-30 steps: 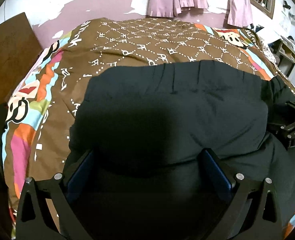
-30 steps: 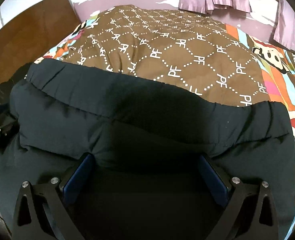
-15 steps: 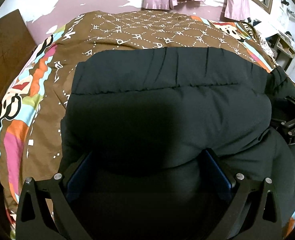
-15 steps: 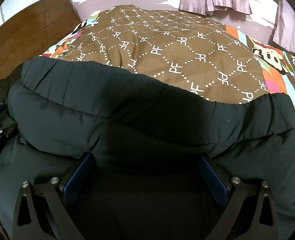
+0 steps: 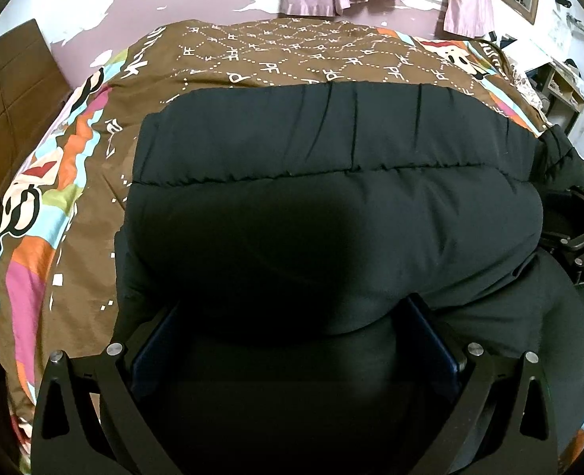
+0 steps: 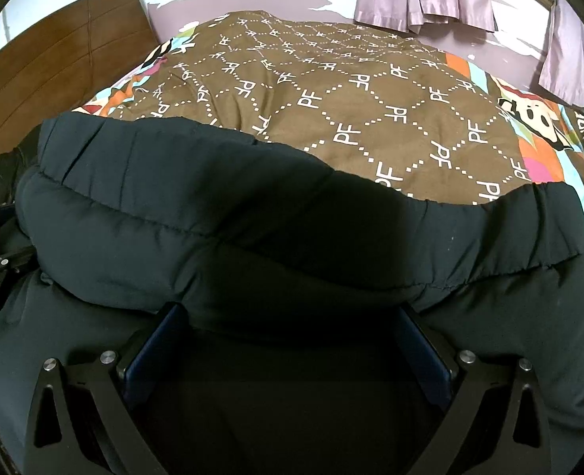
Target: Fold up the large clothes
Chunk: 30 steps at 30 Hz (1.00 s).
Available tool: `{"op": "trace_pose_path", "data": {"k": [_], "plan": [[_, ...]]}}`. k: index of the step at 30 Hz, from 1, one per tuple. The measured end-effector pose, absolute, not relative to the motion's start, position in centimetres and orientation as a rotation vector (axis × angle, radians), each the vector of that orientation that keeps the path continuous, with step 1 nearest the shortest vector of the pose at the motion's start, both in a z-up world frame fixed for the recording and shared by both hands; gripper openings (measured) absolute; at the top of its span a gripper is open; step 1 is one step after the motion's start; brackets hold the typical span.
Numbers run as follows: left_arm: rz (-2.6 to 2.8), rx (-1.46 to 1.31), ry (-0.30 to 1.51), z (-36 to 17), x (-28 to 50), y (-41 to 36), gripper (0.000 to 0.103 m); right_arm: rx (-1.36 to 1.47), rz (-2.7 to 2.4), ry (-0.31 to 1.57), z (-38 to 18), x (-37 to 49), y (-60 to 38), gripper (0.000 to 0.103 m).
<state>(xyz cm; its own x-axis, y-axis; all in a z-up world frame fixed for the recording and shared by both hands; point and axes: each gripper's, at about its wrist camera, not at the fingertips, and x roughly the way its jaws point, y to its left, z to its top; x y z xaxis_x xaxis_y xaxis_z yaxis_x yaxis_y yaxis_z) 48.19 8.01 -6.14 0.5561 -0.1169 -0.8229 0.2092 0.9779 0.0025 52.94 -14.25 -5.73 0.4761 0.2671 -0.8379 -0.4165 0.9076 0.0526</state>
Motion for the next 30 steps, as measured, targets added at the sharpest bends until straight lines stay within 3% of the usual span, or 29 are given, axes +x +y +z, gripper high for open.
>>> {"op": "trace_pose_path", "data": {"k": [8, 19, 26, 30], "plan": [[-0.204, 0.102, 0.902, -5.1, 46.9, 8.0, 0.102, -0.156, 0.413, 0.886, -5.2, 51.2, -14.8, 0.103], [-0.170, 0.047, 0.655, -1.9, 41.5, 10.5, 0.102, -0.144, 0.395, 0.696, -2.2, 47.1, -17.0, 0.103], [-0.150, -0.074, 0.706, -0.7, 42.1, 14.8, 0.102, -0.298, 0.324, 0.541, 0.2, 45.8, -20.4, 0.103], [-0.174, -0.172, 0.754, -0.8, 42.4, 17.1, 0.102, -0.200, 0.249, 0.534, 1.2, 46.9, -24.7, 0.103]]}}
